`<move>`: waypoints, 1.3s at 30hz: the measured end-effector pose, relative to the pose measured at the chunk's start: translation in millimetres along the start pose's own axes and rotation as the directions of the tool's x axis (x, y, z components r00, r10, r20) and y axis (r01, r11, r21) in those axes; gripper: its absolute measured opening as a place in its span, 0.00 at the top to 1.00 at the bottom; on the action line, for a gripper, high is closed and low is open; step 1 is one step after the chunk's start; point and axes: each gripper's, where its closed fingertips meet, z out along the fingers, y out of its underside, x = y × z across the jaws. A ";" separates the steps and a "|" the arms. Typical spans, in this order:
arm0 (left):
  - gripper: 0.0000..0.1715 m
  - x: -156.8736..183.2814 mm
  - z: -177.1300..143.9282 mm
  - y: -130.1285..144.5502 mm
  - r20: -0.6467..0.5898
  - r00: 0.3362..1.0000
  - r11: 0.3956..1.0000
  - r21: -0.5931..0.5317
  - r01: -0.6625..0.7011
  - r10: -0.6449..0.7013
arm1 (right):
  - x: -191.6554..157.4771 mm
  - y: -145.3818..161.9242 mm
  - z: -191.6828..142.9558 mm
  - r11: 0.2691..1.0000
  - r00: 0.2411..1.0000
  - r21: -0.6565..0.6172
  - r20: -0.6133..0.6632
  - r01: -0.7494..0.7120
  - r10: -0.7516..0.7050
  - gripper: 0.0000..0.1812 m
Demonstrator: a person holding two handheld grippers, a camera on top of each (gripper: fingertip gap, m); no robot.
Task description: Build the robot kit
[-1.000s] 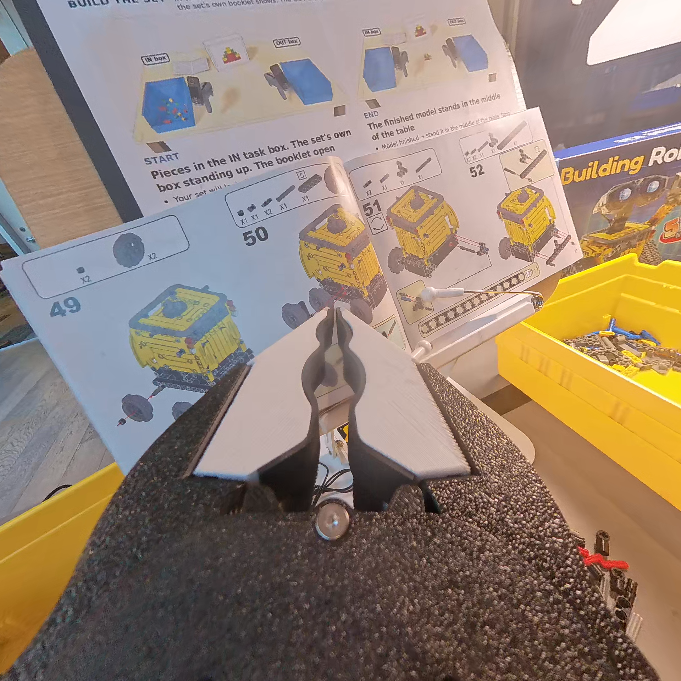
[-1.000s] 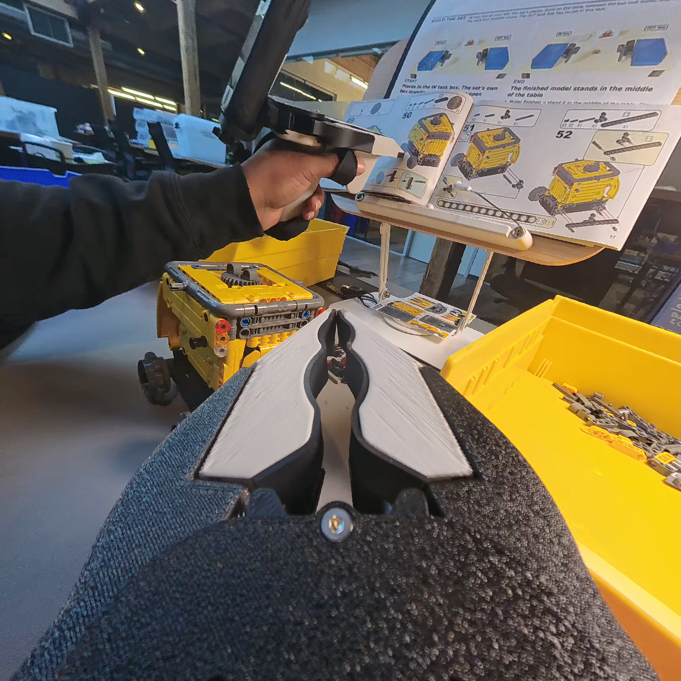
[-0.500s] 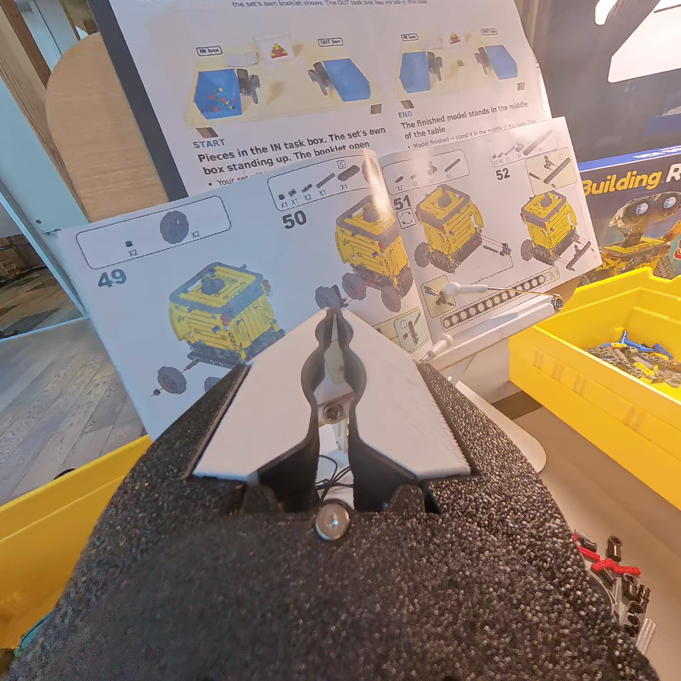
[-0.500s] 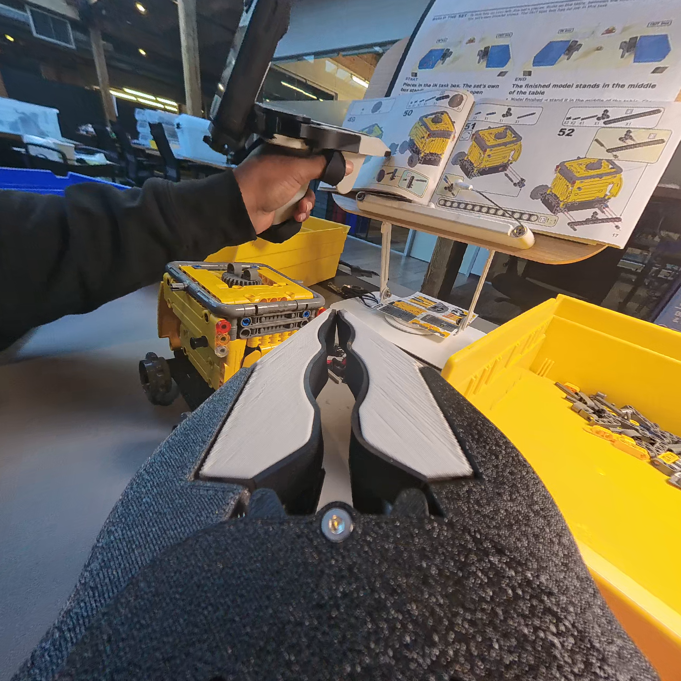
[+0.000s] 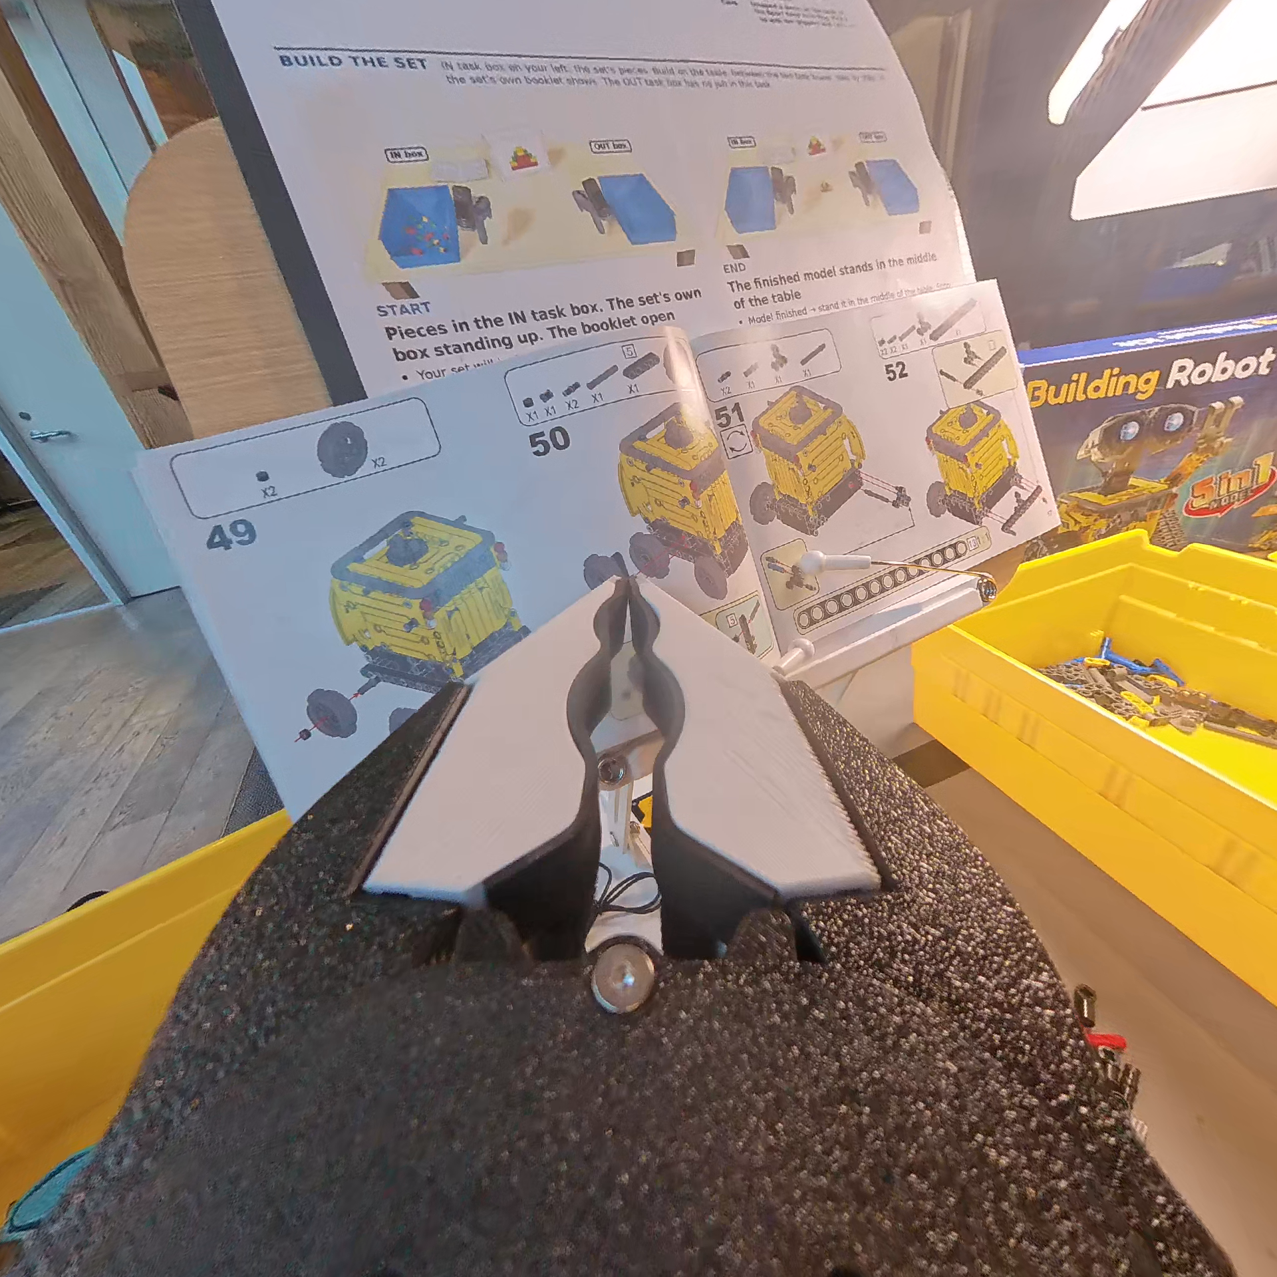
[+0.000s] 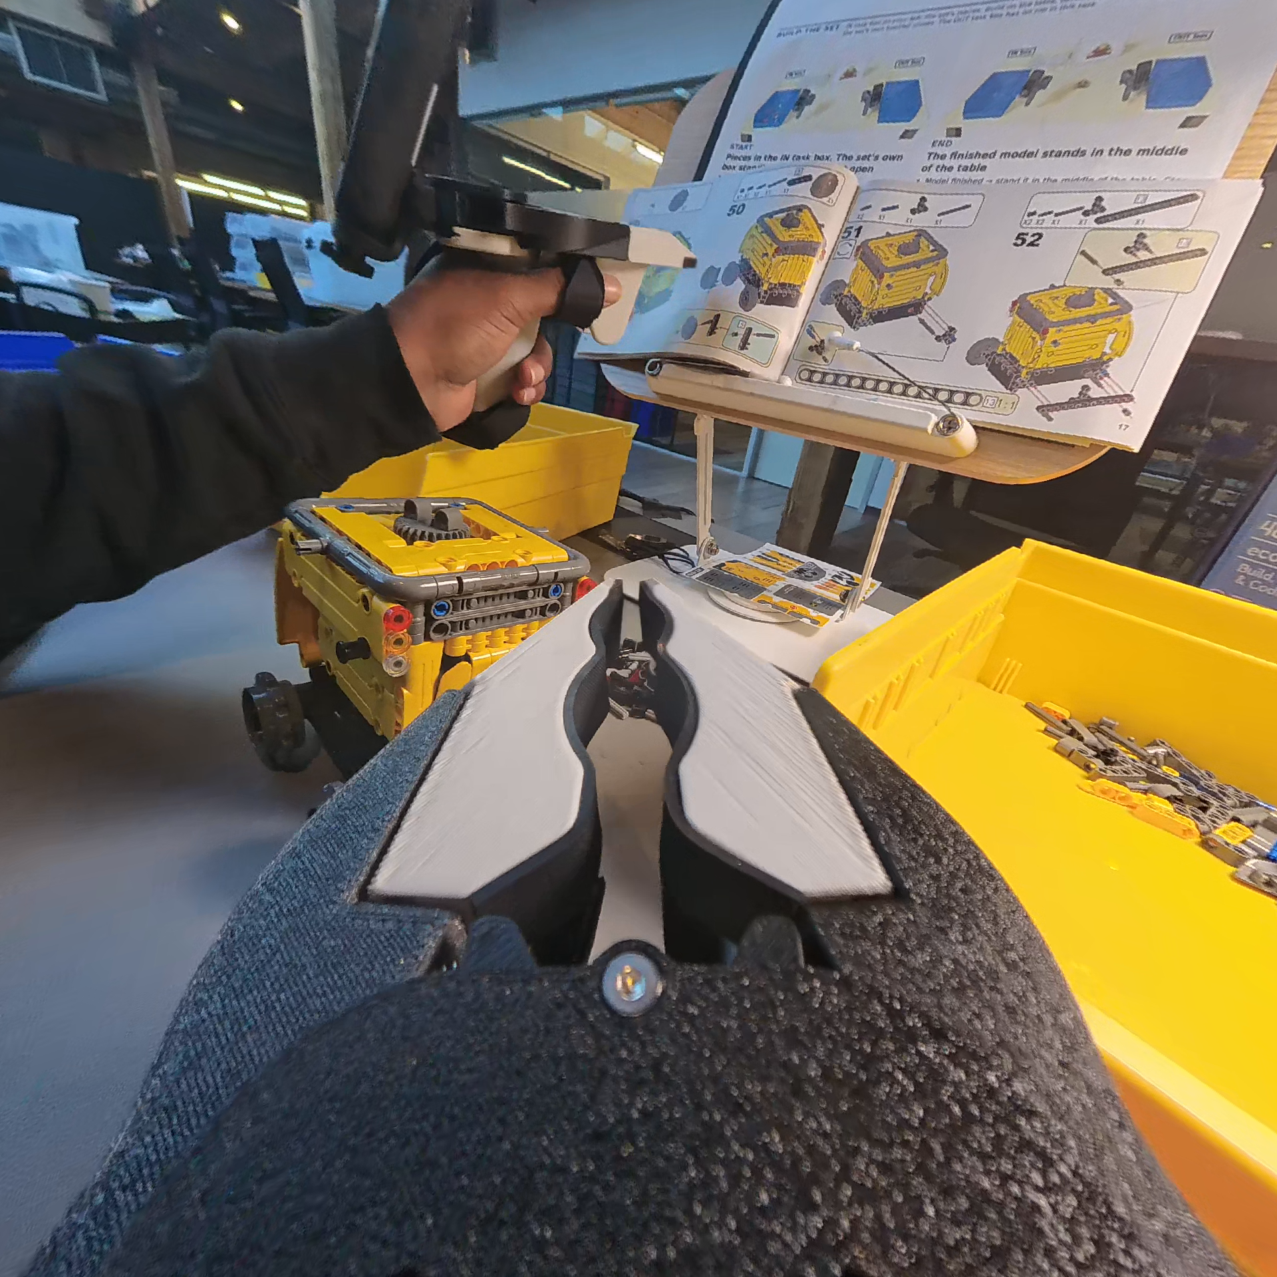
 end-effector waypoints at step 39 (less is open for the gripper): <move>0.58 -45.2 -235.8 152.6 -0.168 0.978 0.860 -0.474 -0.191 0.125 | -71.5 54.7 56.7 0.900 0.930 -0.433 0.348 0.052 0.115 0.23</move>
